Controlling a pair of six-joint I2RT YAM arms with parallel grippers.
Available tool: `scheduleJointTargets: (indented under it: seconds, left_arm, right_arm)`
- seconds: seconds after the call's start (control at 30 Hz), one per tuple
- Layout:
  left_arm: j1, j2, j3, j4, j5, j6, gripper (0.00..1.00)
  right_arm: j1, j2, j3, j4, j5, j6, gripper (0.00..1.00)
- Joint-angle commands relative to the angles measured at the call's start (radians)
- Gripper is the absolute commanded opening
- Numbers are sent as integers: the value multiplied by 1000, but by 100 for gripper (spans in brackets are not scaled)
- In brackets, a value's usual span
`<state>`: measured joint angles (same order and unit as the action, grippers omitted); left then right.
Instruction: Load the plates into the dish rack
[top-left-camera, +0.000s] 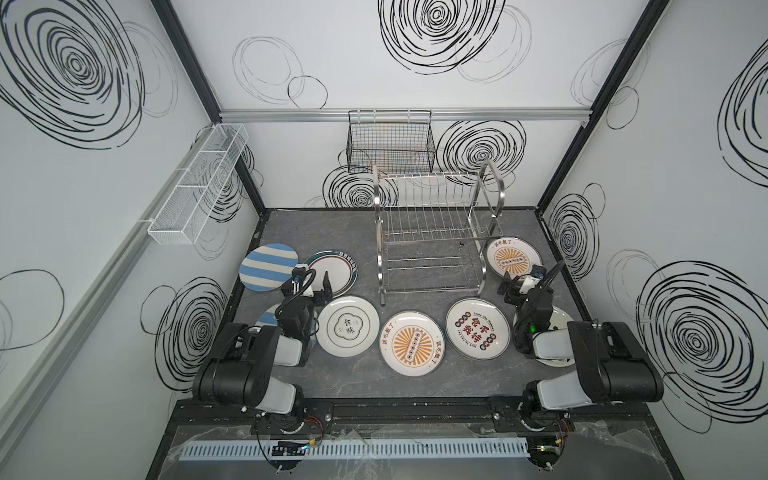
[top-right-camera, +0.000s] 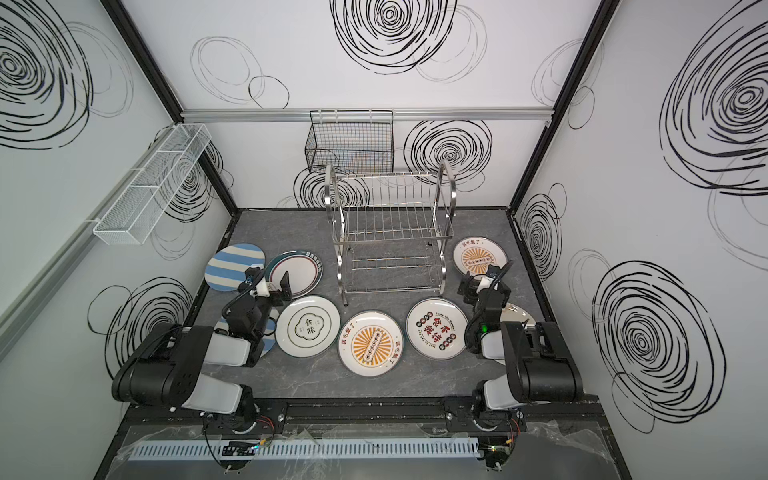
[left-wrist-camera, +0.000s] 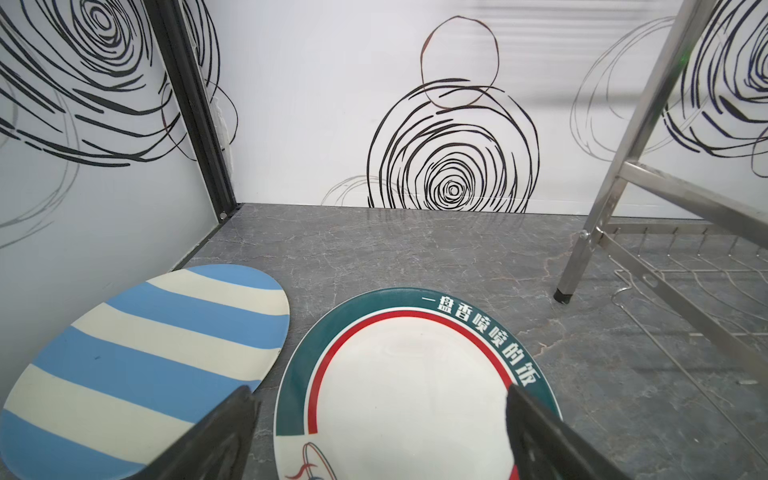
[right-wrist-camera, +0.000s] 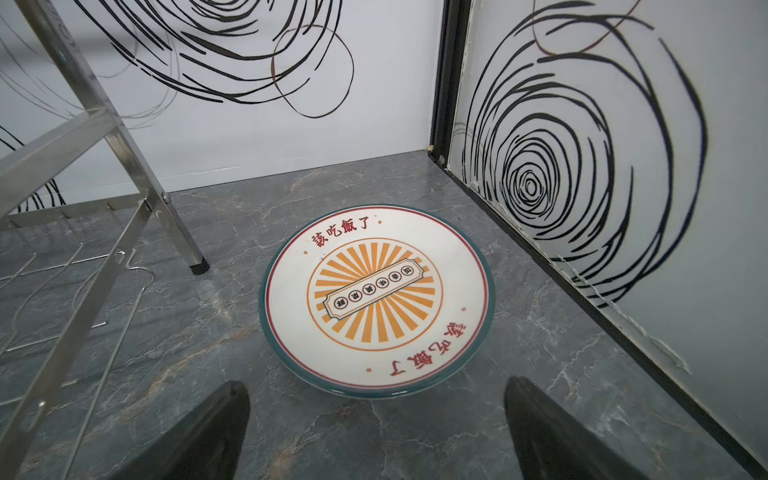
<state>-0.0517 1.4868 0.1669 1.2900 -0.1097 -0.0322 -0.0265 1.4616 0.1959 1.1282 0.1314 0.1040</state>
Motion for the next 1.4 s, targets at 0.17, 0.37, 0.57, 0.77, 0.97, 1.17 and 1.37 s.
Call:
scheduleJointTargets:
  seconds: [0.17, 0.37, 0.57, 0.77, 0.97, 1.17, 1.37]
  left_arm:
    - [-5, 6, 17, 88, -7, 17, 96]
    - [-5, 7, 16, 86, -7, 17, 96]
    - [-4, 7, 16, 86, -4, 17, 96]
    - [10, 6, 15, 90, 22, 8, 96]
    - [21, 7, 22, 76, 68, 9, 96]
    - [4, -55, -13, 94, 34, 20, 96]
    - [-123, -366, 110, -485, -341, -88, 96]
  right_arm:
    - [4, 9, 19, 45, 9, -9, 100]
    - [-6, 10, 20, 42, -10, -7, 100]
    - [-6, 10, 20, 42, -11, -10, 100]
    - [-6, 10, 20, 42, -15, -9, 100]
    - [-6, 8, 20, 43, -14, -10, 100]
    - [-5, -92, 223, -370, -46, -13, 96]
    - [6, -284, 355, -787, -244, 128, 93]
